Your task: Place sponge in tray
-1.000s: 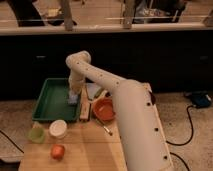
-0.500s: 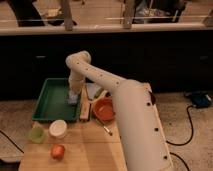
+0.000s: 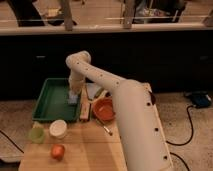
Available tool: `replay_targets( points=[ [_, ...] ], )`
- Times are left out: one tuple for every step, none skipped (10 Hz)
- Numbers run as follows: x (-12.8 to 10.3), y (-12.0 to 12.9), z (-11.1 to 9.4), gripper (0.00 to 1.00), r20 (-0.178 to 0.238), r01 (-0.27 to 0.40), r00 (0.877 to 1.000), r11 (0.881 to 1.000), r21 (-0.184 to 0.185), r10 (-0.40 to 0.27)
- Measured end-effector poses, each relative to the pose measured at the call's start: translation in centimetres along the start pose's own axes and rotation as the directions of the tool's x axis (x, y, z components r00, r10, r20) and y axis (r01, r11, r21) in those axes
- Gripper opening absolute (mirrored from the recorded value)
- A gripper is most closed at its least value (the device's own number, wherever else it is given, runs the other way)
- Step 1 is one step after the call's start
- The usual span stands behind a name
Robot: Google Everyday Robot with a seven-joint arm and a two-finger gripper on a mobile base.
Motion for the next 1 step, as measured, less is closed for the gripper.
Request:
replay_targets(
  points=[
    [0.0,0.0,0.0,0.03,0.0,0.0,1.0,1.0,0.0,0.0]
  ],
)
